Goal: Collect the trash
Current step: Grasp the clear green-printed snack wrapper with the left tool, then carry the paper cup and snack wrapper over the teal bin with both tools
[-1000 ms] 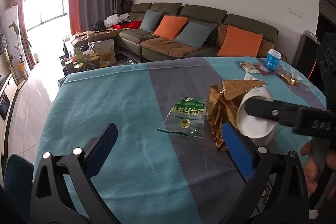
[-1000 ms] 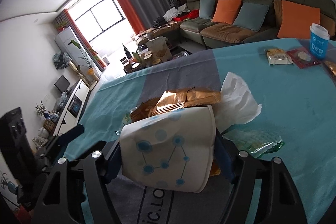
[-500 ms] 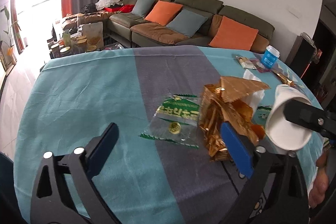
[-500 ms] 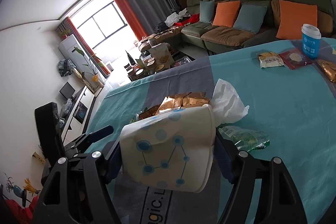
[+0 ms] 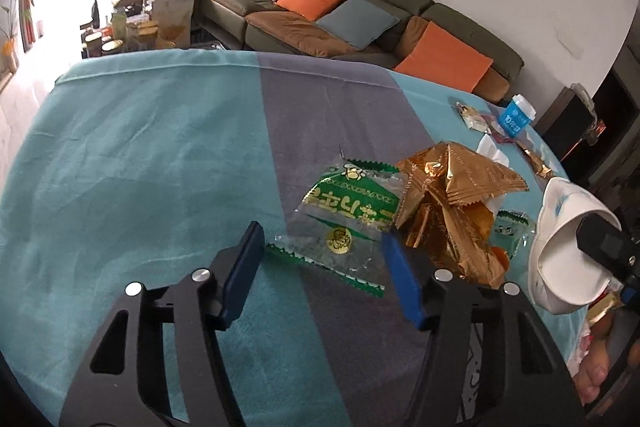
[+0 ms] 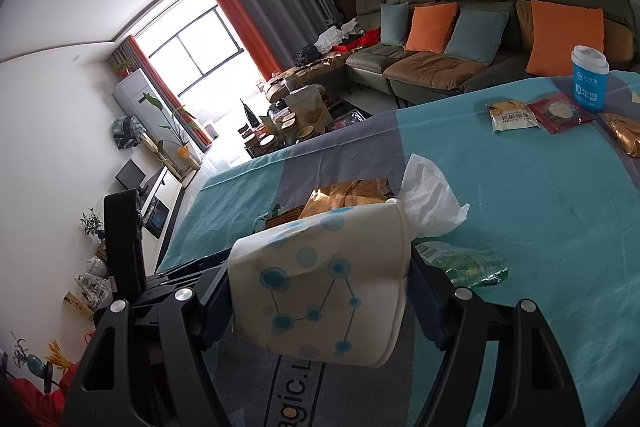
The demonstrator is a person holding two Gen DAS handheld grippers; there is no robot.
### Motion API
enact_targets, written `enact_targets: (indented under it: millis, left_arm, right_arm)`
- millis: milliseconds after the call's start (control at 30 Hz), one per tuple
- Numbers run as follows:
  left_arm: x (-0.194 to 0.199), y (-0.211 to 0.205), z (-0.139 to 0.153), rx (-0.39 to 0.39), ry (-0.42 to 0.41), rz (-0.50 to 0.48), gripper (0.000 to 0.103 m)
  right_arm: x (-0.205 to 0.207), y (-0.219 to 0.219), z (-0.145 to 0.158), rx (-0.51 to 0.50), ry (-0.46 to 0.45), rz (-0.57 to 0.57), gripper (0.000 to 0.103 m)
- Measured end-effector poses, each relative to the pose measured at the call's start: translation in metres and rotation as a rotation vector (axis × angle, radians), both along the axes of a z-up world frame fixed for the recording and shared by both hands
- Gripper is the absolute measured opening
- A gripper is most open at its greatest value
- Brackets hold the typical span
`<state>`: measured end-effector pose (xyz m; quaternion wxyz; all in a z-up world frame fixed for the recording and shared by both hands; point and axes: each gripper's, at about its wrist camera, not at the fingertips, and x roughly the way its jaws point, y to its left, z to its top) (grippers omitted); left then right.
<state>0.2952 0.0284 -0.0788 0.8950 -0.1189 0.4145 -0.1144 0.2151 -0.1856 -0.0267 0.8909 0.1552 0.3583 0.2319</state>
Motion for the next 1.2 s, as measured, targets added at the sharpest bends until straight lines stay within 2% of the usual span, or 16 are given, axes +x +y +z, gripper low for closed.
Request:
enact_targets:
  millis: [167,233,333,367,400,633,800,1000,1200]
  left_arm:
    - [0.0,0.0,-0.002,-0.001,0.001,0.009,0.047]
    - [-0.001,0.0,-0.002,-0.005,0.0,0.008,0.037]
    - [-0.003,-0.001,0.001,-0.004,-0.018,0.0,0.034]
    - [-0.005,-0.002,0.002,-0.004,-0.027,0.001,0.028]
    - [-0.007,0.0,0.003,-0.002,-0.036,0.002,0.003]
    - [-0.025,0.011,0.014,0.022,-0.074,0.045,0.002]
    - [-0.054,0.028,0.029,0.017,-0.108,0.09,0.002]
    - [-0.104,0.065,0.056,0.012,-0.175,0.181,0.002]
    - [-0.167,0.111,0.084,0.044,-0.24,0.318,0.002]
  right_arm:
    - [-0.002,-0.001,0.001,0.001,-0.005,0.002,0.072]
    - [-0.003,0.0,0.003,0.001,-0.01,0.004,0.072]
    - [-0.007,0.0,0.006,0.002,-0.016,0.004,0.072]
    - [-0.006,-0.001,0.006,0.002,-0.017,0.004,0.072]
    - [-0.006,-0.003,0.006,0.002,-0.02,0.002,0.072]
    - [-0.012,0.001,0.012,0.0,-0.04,0.01,0.072]
    - [-0.017,0.007,0.019,-0.003,-0.061,0.028,0.072]
    - [-0.024,0.029,0.028,-0.006,-0.089,0.098,0.072]
    - [-0.039,0.067,0.043,-0.005,-0.134,0.2,0.072]
